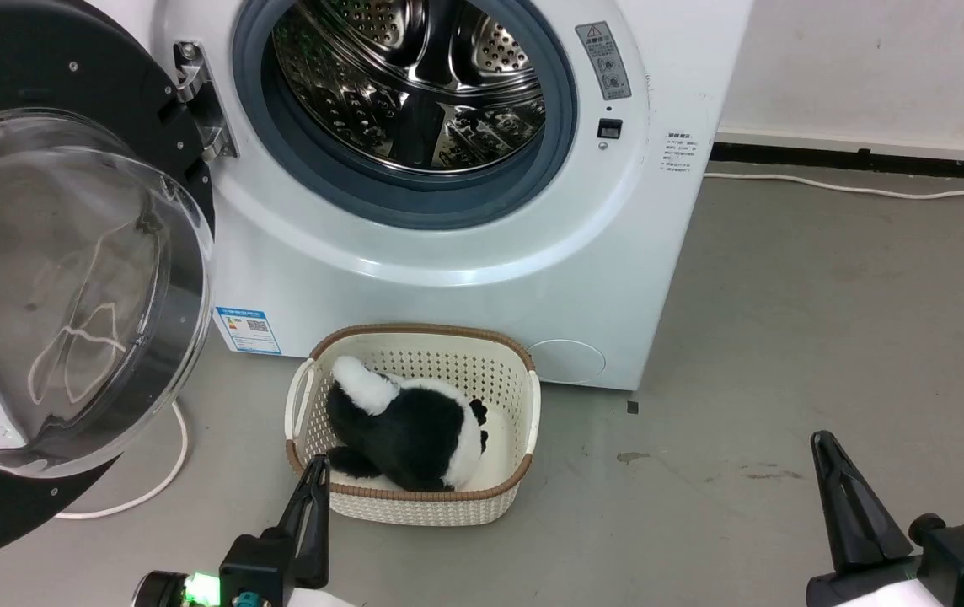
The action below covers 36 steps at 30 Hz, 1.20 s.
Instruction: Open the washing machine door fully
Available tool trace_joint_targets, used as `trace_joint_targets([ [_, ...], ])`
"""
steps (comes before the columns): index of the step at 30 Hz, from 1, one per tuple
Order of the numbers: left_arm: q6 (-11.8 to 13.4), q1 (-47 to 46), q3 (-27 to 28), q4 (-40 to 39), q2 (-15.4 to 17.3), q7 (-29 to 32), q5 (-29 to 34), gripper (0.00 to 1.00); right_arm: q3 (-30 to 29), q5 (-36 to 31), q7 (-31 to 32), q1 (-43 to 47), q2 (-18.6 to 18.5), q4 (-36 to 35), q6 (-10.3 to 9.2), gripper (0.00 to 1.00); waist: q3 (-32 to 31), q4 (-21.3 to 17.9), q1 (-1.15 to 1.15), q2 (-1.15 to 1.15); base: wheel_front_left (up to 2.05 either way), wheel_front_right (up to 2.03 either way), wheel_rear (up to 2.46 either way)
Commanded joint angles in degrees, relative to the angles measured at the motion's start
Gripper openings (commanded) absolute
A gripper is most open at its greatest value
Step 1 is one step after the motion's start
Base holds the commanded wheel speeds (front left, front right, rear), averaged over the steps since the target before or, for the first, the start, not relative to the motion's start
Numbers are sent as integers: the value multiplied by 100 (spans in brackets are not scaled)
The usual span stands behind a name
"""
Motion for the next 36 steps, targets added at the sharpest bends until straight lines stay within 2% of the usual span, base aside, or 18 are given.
trace_joint_targets([
  [1, -23, -17, 42, -32, -8, 43, 5, 0, 13, -14, 37, -33, 3, 3, 0, 0, -2, 1, 0, 0, 0, 0, 0],
  [36, -129, -81, 269, -215, -44, 442, 26, 0, 107, -70, 437, -168, 12, 24, 2, 0, -29, 5, 0, 0, 0, 0, 0],
])
